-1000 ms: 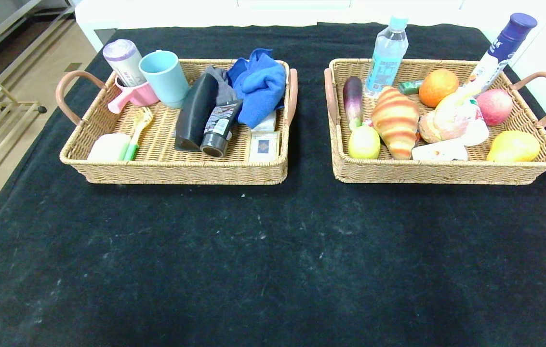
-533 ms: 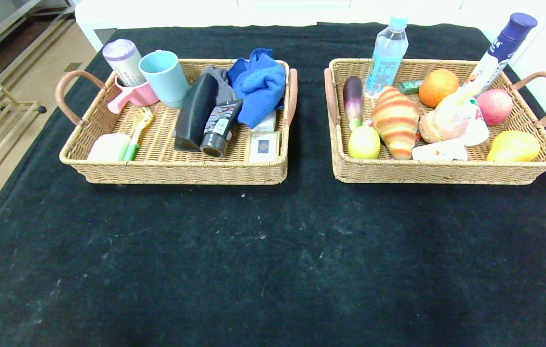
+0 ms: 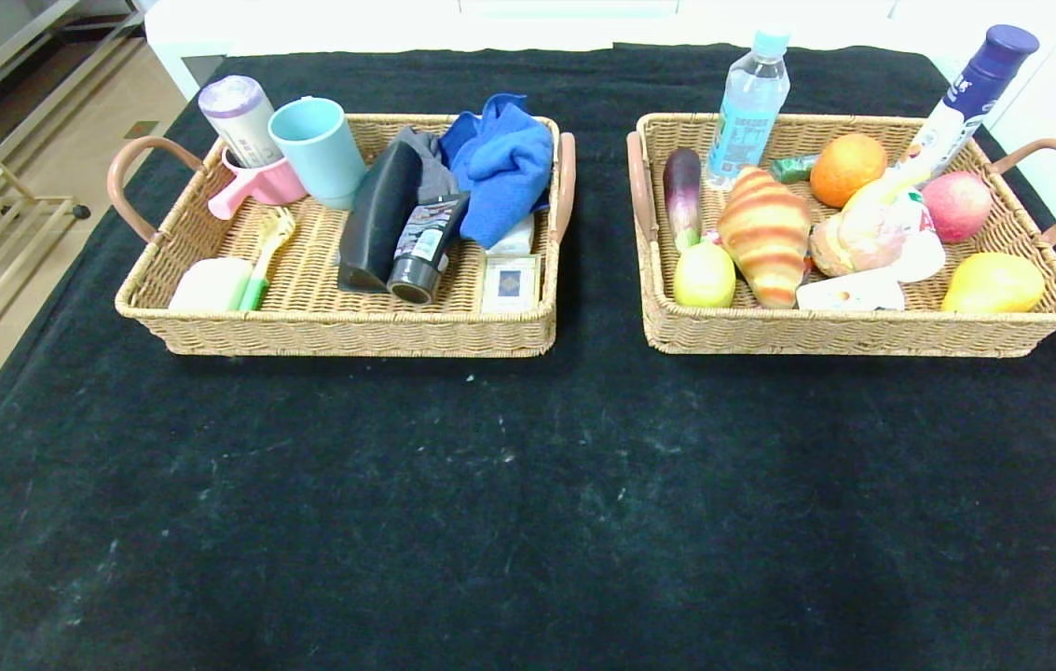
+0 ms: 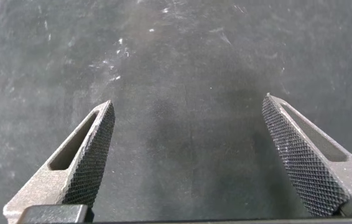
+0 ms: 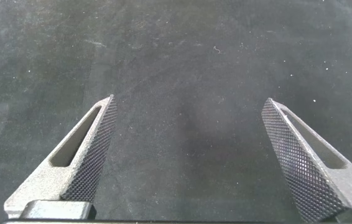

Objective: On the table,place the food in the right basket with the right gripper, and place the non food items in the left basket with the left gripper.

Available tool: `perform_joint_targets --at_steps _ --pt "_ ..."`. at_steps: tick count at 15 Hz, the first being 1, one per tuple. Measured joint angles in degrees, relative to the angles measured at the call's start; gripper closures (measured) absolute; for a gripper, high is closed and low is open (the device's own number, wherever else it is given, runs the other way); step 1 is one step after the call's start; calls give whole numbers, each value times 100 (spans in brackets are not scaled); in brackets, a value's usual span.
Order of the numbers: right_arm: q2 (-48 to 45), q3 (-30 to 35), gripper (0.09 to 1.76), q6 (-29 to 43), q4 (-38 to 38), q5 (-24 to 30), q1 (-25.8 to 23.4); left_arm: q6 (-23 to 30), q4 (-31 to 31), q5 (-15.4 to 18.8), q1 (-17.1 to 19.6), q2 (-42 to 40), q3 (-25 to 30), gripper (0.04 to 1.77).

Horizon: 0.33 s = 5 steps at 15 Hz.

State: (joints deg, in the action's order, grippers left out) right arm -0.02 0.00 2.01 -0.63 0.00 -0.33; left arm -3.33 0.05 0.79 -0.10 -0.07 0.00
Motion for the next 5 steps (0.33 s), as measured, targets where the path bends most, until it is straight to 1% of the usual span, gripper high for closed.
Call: perform_joint_targets --at_steps 2,5 --pt "0 0 15 0 -2 0 -2 293 -16 -82 0 0 0 9" --pt "0 0 15 2 -27 5 -2 322 -15 -95 0 0 0 9"
